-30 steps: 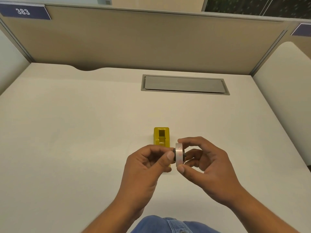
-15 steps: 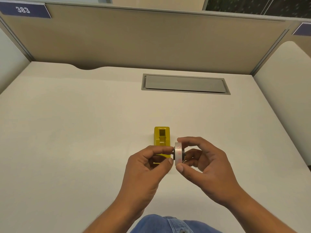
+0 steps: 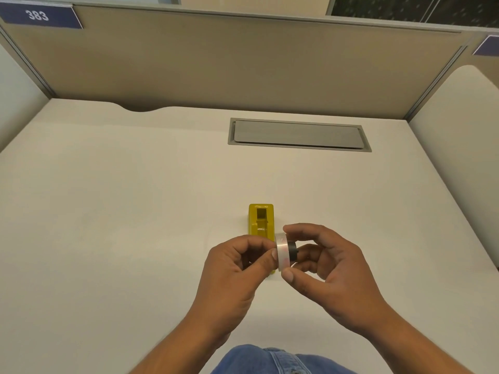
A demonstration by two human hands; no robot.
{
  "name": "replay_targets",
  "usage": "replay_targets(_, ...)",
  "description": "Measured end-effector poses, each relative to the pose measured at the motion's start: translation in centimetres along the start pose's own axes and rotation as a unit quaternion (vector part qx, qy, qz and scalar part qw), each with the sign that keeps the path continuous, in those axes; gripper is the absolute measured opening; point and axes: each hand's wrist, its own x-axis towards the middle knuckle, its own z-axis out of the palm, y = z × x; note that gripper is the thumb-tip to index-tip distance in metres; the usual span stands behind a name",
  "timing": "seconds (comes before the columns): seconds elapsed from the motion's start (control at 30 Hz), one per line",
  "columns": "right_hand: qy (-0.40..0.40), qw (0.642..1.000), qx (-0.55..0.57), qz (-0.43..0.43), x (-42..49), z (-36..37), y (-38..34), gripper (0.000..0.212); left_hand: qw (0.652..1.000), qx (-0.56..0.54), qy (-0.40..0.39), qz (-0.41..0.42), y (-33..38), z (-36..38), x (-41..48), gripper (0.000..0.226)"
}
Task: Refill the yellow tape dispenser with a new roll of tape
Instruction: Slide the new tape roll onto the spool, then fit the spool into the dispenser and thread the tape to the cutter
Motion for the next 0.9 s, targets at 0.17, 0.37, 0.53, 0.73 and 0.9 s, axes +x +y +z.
replay_targets(0.17, 0.002, 0.998, 0.062, 0.021, 0.2, -0.1, 0.0, 0.032, 1.0, 0.0, 0.012, -0.004, -0.2, -0.1, 0.2, 0.03)
replay_targets(0.37, 0.018, 1.0, 0.007, 0.022, 0.6, 0.0, 0.4, 0.029, 1.0, 0.017, 0.011, -0.01, -0.4, -0.2, 0.5, 0.026)
replay_targets(0.53, 0.029, 0.999, -0.011, 0.03, 0.9, 0.0, 1.1, 0.03, 0.999, 0.017, 0.018, -0.035, -1.0, -0.3, 0.8, 0.009)
replay_targets(0.73, 0.025, 0.997, 0.019, 0.07, 1.5, 0.0, 2.1, 0.031, 0.998, 0.029, 0.023, -0.053, -1.8, -0.4, 1.5, 0.03)
replay_targets(0.9, 0.01, 0.996, 0.019, 0.09, 2.5, -0.2, 2.9, 0.03, 0.996, 0.079, -0.002, -0.049, -2.2, -0.7, 2.1, 0.037)
